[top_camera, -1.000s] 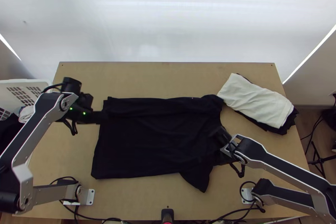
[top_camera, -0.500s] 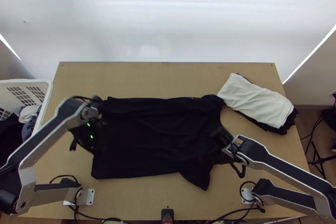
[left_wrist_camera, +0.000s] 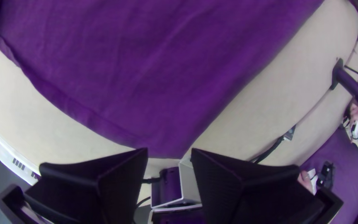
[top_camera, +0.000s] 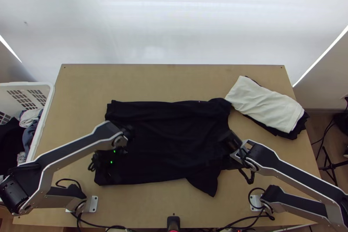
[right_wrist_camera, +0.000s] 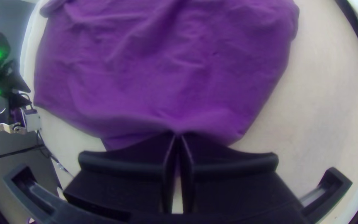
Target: Fold the t-shirt
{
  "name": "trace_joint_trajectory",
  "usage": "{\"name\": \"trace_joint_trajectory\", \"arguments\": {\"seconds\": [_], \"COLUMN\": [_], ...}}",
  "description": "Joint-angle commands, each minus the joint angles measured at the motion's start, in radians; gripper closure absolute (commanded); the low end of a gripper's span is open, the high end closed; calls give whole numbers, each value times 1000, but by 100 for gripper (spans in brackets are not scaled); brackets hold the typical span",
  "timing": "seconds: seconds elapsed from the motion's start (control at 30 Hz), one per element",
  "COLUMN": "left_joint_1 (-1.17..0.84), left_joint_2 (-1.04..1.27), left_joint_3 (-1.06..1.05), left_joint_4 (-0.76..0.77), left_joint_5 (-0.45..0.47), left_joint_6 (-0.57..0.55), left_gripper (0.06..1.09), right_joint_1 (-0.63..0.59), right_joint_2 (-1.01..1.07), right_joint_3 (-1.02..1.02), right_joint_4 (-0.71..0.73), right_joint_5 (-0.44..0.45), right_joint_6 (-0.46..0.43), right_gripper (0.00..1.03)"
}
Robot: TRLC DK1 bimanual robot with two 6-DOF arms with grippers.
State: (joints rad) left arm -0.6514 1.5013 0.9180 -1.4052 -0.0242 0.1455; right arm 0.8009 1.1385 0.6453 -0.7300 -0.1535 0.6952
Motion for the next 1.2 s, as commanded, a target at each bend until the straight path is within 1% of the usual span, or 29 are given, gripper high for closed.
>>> {"name": "trace_joint_trajectory", "arguments": {"seconds": [0.0,0.27,0.37,0.53,0.57,0.63,0.83,0.93,1.0,1.17], "left_joint_1": [-128,-151,-169,-174,-171,-166,-117,-68,-31,61], "left_joint_2": [25,40,46,50,45,13,-53,-125,-159,-184], "left_joint_3": [-99,-108,-142,-153,-153,-149,-136,-108,-94,-85], "left_joint_4": [54,83,121,161,164,219,221,199,192,193], "left_joint_5": [-3,-17,-51,-66,-66,-66,-63,-56,-54,-52], "left_joint_6": [-24,-3,5,9,12,22,55,95,112,152], "left_gripper": [55,55,55,56,65,105,105,105,105,105], "right_joint_1": [-6,-6,-6,-6,-6,-6,-32,-39,-63,-115], "right_joint_2": [1,9,9,9,9,7,-43,-83,-103,-129], "right_joint_3": [-1,-1,-1,-1,-1,2,16,14,19,14], "right_joint_4": [0,0,1,1,0,1,-8,-31,-48,-60], "right_joint_5": [-1,-1,-1,-1,-1,-1,-1,-1,-3,-3], "right_joint_6": [0,-2,-2,-3,-3,-5,-6,-14,-36,-53], "right_gripper": [100,100,100,100,100,100,100,100,100,100]}}
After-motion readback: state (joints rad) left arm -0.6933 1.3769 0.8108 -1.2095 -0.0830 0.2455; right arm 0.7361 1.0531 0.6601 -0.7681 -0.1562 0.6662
